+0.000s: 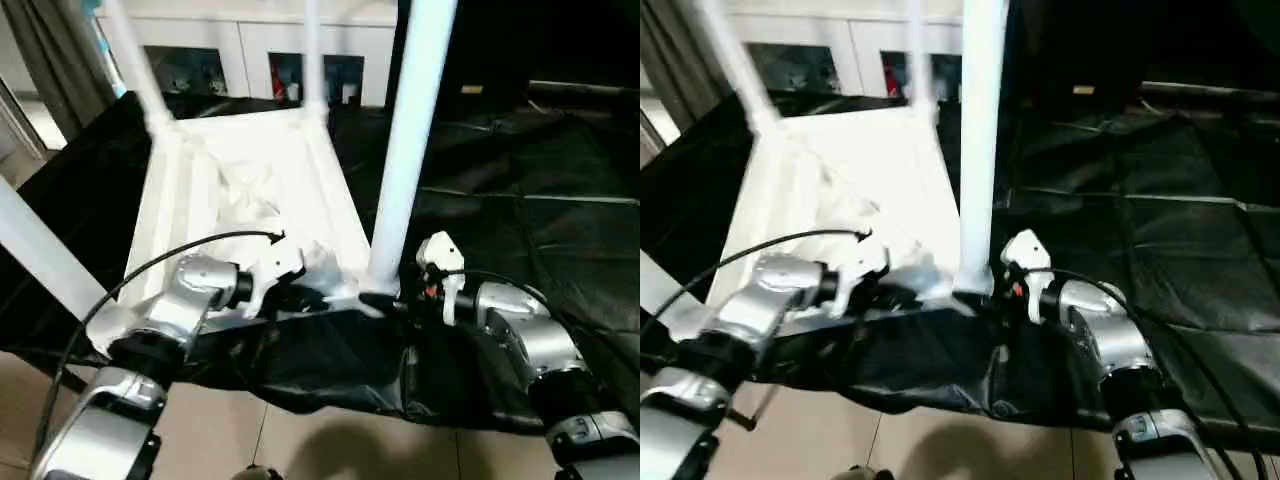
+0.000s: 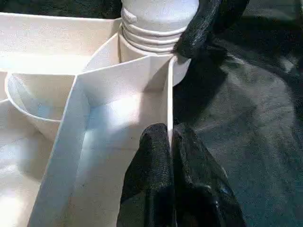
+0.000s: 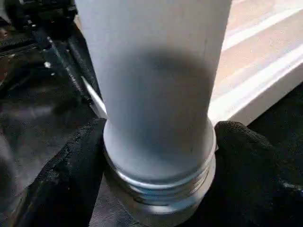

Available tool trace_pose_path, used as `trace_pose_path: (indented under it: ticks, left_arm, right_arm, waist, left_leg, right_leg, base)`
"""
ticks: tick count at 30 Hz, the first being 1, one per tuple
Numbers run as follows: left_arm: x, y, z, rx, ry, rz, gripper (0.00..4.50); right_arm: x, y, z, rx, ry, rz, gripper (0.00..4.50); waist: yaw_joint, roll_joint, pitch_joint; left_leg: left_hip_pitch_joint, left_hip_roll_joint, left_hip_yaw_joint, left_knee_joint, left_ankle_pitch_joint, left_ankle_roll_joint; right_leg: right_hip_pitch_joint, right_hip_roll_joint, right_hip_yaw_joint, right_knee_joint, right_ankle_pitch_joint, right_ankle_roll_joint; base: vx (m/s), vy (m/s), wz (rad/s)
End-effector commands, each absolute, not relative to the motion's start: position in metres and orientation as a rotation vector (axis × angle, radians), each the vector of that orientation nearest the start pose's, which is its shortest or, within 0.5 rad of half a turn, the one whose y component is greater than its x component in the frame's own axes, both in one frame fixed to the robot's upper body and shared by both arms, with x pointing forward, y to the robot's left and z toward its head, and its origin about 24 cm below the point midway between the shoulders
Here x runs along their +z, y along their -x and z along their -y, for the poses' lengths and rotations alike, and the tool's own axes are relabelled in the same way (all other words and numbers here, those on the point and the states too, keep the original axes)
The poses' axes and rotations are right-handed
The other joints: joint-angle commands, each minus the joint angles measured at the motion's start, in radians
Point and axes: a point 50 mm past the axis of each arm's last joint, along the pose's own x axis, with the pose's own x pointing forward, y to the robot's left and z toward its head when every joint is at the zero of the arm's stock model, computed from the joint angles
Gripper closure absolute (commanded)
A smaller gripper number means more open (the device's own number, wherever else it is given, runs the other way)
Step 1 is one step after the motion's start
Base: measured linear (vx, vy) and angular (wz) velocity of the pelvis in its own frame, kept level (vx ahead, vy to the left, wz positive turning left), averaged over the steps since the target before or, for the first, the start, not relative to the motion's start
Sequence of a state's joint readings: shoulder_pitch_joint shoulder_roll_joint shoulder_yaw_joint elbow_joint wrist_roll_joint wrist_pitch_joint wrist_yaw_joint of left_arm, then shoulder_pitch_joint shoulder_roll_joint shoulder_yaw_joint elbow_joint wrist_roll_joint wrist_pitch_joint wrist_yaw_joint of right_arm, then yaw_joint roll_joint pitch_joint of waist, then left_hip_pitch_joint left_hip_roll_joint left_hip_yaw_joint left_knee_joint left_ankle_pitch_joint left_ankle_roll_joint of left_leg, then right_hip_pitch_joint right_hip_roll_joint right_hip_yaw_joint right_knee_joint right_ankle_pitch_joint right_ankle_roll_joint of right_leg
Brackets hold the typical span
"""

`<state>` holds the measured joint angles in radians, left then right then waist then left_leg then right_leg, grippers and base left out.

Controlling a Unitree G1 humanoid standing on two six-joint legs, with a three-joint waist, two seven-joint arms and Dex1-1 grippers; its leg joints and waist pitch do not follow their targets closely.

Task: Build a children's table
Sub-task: Rotate leg to tighten

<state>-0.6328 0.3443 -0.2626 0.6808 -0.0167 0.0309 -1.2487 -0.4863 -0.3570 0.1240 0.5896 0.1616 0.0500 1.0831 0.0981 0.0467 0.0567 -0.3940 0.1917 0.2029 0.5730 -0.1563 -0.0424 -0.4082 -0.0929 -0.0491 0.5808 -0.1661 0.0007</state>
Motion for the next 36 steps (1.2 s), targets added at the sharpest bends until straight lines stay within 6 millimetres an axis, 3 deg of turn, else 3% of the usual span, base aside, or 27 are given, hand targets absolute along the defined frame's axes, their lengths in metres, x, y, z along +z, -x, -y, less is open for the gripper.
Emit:
trace_pose_path:
  ticks: [1,10,15,17,19,20,23,24,25,26,29,31,35,36]
  left_arm:
    - [0.062,-0.318,-0.126,-1.449,-0.319,-0.352,4.5]
    - [0.061,-0.317,-0.127,-1.436,-0.29,-0.343,4.5]
    - [0.059,-0.327,-0.119,-1.306,-0.294,-0.313,4.5]
    - [0.057,-0.34,-0.108,-1.152,-0.309,-0.305,4.5]
    - [0.057,-0.344,-0.101,-1.103,-0.298,-0.297,4.5]
    - [0.057,-0.346,-0.093,-1.071,-0.296,-0.285,4.5]
    - [0.057,-0.347,-0.083,-1.051,-0.289,-0.274,4.5]
    - [0.057,-0.347,-0.077,-1.048,-0.284,-0.268,4.5]
    - [0.057,-0.346,-0.07,-1.054,-0.278,-0.263,4.5]
    - [0.057,-0.345,-0.065,-1.059,-0.275,-0.258,4.5]
    - [0.056,-0.342,-0.052,-1.088,-0.263,-0.247,4.5]
    - [0.056,-0.34,-0.052,-1.125,-0.265,-0.25,4.5]
    - [0.055,-0.337,-0.06,-1.187,-0.281,-0.263,4.5]
    - [0.055,-0.336,-0.064,-1.204,-0.286,-0.269,4.5]
  right_arm:
    - [0.057,-0.317,0.162,1.131,0.155,-0.253,0.77]
    - [0.054,-0.31,0.16,1.181,0.113,-0.261,1.51]
    - [0.042,-0.311,0.156,1.06,0.091,-0.266,1.75]
    - [0.024,-0.319,0.151,0.812,0.075,-0.296,1.76]
    - [0.016,-0.322,0.148,0.683,0.061,-0.318,1.77]
    - [0.011,-0.324,0.146,0.596,0.05,-0.335,1.78]
    - [0.007,-0.325,0.141,0.535,0.042,-0.344,1.78]
    - [0.006,-0.326,0.137,0.505,0.036,-0.351,1.78]
    - [0.005,-0.326,0.131,0.49,0.03,-0.353,1.78]
    - [0.005,-0.326,0.126,0.487,0.029,-0.352,1.78]
    - [0.009,-0.325,0.106,0.56,0.023,-0.306,1.78]
    - [0.015,-0.323,0.103,0.644,0.003,-0.272,1.08]
    - [0.024,-0.322,0.108,0.76,0.036,-0.243,0.88]
    - [0.026,-0.321,0.11,0.791,0.063,-0.237,0.64]
  waist:
    - [0.0,-0.017,-0.071]
    - [0.002,-0.019,-0.074]
    - [-0.001,-0.021,-0.069]
    - [-0.012,-0.021,-0.062]
    - [-0.017,-0.019,-0.06]
    - [-0.02,-0.023,-0.058]
    - [-0.024,-0.023,-0.057]
    - [-0.025,-0.016,-0.055]
    - [-0.027,-0.018,-0.056]
    - [-0.026,-0.011,-0.057]
    - [-0.032,-0.015,-0.058]
    - [-0.032,-0.013,-0.058]
    - [-0.028,-0.014,-0.062]
    - [-0.027,-0.015,-0.063]
  left_leg:
    - [0.027,0.04,-0.013,-0.055,-0.197,0.093]
    - [0.025,0.039,-0.013,-0.051,-0.165,0.105]
    - [0.024,0.037,-0.015,-0.055,-0.201,0.082]
    - [0.03,0.033,-0.015,-0.059,-0.261,0.043]
    - [0.032,0.031,-0.02,-0.064,-0.298,0.012]
    - [0.029,0.029,-0.023,-0.066,-0.313,0.007]
    - [0.037,0.028,-0.023,-0.066,-0.343,0.005]
    - [0.035,0.028,-0.024,-0.068,-0.349,0.005]
    - [0.035,0.028,-0.026,-0.07,-0.356,0.006]
    - [0.035,0.028,-0.027,-0.071,-0.362,0.006]
    - [0.034,0.028,-0.027,-0.073,-0.376,0.008]
    - [0.034,0.028,-0.027,-0.073,-0.377,0.014]
    - [0.027,0.029,-0.024,-0.07,-0.325,0.041]
    - [0.027,0.029,-0.023,-0.069,-0.317,0.045]
  right_leg:
    - [0.045,-0.049,0.026,-0.046,-0.154,-0.265]
    - [0.046,-0.048,0.026,-0.04,-0.123,-0.269]
    - [0.045,-0.05,0.027,-0.049,-0.193,-0.249]
    - [0.036,-0.05,0.03,-0.062,-0.296,-0.224]
    - [0.035,-0.054,0.031,-0.07,-0.392,-0.194]
    - [0.038,-0.053,0.03,-0.073,-0.424,-0.174]
    - [0.03,-0.052,0.031,-0.084,-0.472,-0.152]
    - [0.029,-0.052,0.032,-0.087,-0.478,-0.144]
    - [0.031,-0.05,0.03,-0.087,-0.479,-0.14]
    - [0.029,-0.05,0.031,-0.086,-0.47,-0.14]
    - [0.03,-0.047,0.03,-0.086,-0.443,-0.147]
    - [0.03,-0.048,0.032,-0.085,-0.423,-0.152]
    - [0.038,-0.049,0.033,-0.076,-0.335,-0.179]
    - [0.04,-0.048,0.032,-0.075,-0.322,-0.184]
  base:
    - [0.0,0.0,0.0]
    - [0.0,0.0,0.0]
    - [0.0,0.0,0.0]
    - [0.0,0.0,0.0]
    - [0.0,0.0,0.0]
    - [0.0,0.0,0.0]
    - [0.0,0.0,0.0]
    - [0.0,0.0,0.0]
    - [0.0,0.0,0.0]
    - [0.0,0.0,0.0]
    - [0.0,0.0,0.0]
    - [0.0,0.0,0.0]
    - [0.0,0.0,0.0]
    - [0.0,0.0,0.0]
